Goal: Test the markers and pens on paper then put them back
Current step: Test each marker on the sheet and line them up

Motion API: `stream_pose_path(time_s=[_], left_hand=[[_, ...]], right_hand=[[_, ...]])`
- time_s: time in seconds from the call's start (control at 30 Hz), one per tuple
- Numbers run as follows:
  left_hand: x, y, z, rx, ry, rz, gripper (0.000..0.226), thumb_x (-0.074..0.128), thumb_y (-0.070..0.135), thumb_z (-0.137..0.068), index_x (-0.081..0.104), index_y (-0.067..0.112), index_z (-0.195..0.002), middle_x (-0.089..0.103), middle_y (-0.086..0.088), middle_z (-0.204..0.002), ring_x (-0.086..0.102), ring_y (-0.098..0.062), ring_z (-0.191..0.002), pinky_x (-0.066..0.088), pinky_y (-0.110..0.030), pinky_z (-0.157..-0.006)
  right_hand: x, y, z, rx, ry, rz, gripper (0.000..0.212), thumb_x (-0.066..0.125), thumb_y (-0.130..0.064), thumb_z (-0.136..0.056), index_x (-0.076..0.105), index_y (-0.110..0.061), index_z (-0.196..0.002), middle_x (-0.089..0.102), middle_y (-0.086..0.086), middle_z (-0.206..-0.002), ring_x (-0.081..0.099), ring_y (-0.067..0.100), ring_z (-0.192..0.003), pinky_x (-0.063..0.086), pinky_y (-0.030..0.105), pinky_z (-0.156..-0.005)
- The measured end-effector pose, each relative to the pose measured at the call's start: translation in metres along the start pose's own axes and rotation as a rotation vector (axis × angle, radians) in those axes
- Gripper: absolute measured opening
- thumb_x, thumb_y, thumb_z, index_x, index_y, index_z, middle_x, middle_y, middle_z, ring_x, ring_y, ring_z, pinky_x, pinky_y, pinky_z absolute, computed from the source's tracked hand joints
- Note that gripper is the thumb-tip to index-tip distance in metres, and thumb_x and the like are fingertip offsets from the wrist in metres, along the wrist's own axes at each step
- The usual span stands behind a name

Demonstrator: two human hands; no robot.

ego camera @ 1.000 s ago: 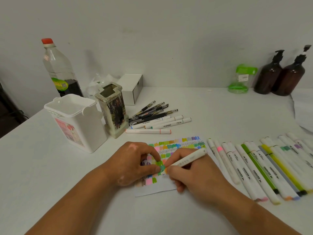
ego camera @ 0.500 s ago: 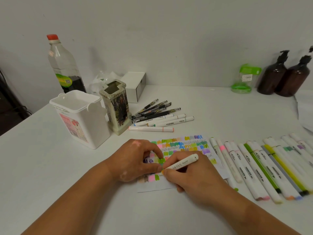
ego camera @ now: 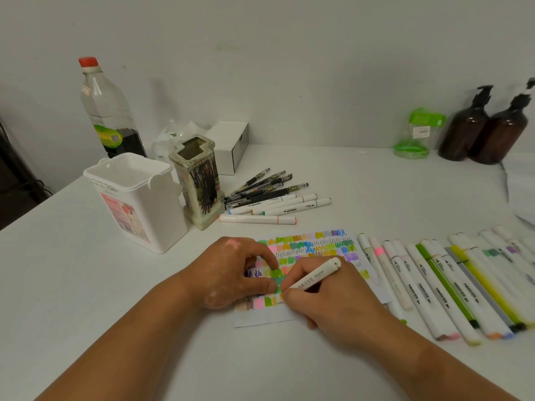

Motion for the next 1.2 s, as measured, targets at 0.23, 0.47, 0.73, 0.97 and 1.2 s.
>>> stream_pose_path(time_s=[0.23,0.47,0.73,0.97,1.2], left_hand=[[-0.001,0.002,0.0,-0.003,0.0,0.001,0.037,0.072,0.06,-0.078,0.066,0.043,-0.11,0.056,0.023,-0.098,0.055,-0.002,-0.084,0.041,-0.009,-0.064],[0.0,0.001,-0.001,-0.002,0.004,0.006,0.038,0.072,0.06,-0.078,0.066,0.043,-0.111,0.056,0.025,-0.1,0.055,0.001,-0.085,0.041,-0.007,-0.063],[-0.008,-0.003,-0.001,-0.087,0.243,0.333,0.007,0.049,0.037,-0.101,0.056,0.038,-0.103,0.059,0.014,-0.08,0.061,0.002,-0.076,0.047,-0.011,-0.058],[-0.008,-0.002,0.001,-0.061,0.261,0.589,0.015,0.038,0.017,-0.106,0.047,0.029,-0.108,0.07,0.011,-0.095,0.059,-0.001,-0.071,0.052,-0.021,-0.065],[-0.008,0.011,0.004,-0.012,0.225,0.577,0.021,0.048,0.046,-0.089,0.049,0.032,-0.105,0.076,0.009,-0.092,0.071,-0.01,-0.087,0.061,-0.028,-0.077]], right_hand=[[0.0,0.0,-0.001,0.018,0.008,0.042,0.017,0.072,-0.021,-0.087,0.069,-0.031,-0.074,0.067,-0.007,-0.066,0.059,0.0,-0.05,0.046,0.018,-0.053],[0.001,0.002,-0.002,0.018,0.018,0.059,0.016,0.071,-0.023,-0.087,0.069,-0.032,-0.074,0.069,-0.005,-0.071,0.058,-0.002,-0.051,0.046,0.015,-0.052],[-0.021,0.009,-0.007,0.03,0.215,-0.472,0.018,0.071,-0.006,-0.084,0.067,-0.017,-0.071,0.064,0.006,-0.059,0.052,0.016,-0.047,0.043,0.024,-0.043],[-0.036,0.013,-0.009,-0.004,0.296,-0.603,0.022,0.068,-0.002,-0.089,0.072,-0.019,-0.075,0.068,0.009,-0.065,0.058,0.015,-0.053,0.049,0.024,-0.047],[-0.041,0.011,-0.01,-0.046,0.314,-0.676,0.006,0.067,-0.02,-0.074,0.071,-0.024,-0.072,0.071,0.012,-0.069,0.06,0.017,-0.054,0.05,0.026,-0.049]])
Point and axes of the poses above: each hand's wrist, its own z-axis away from the middle knuckle, its own x-axis out of the palm, y = z × x, the point moved 2 cm from there along -z, towards the middle knuckle
